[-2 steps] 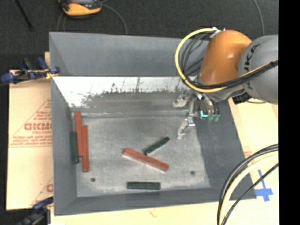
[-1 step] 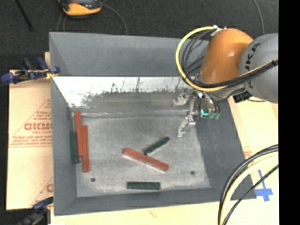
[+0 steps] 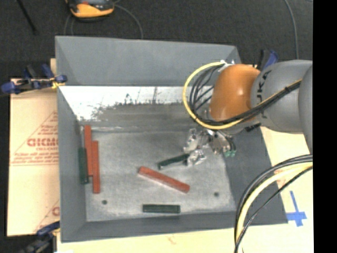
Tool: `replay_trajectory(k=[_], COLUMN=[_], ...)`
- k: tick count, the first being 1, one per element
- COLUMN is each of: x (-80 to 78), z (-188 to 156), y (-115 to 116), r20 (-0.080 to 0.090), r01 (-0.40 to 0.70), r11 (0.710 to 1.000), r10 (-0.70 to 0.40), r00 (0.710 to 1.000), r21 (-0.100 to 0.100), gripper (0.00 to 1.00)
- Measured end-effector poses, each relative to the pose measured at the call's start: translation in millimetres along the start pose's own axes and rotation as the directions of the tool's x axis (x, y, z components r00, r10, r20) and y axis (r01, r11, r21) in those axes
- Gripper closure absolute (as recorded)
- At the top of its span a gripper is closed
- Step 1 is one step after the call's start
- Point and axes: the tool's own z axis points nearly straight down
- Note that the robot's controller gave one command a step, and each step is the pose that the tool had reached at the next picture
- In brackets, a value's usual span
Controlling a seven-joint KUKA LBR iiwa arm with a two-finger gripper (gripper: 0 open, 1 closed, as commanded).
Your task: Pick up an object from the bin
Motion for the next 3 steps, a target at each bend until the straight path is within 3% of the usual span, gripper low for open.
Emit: replay_trajectory(k=[1,2,3], x=[-0.1,16.7,17.3], z=[0.0,-157.4,-156.2], y=[0.0,-9.6,-9.4], r20=[0.001,0.012,0.010], r01=[0.001,-0.035,-0.035], r11=[1.000,0.999,0.999], r10=[-0.001,0.035,0.035], r00=[1.000,0.999,0.999], r21=[0.000,0.004,0.003], gripper=[1.00,1.00,1.00])
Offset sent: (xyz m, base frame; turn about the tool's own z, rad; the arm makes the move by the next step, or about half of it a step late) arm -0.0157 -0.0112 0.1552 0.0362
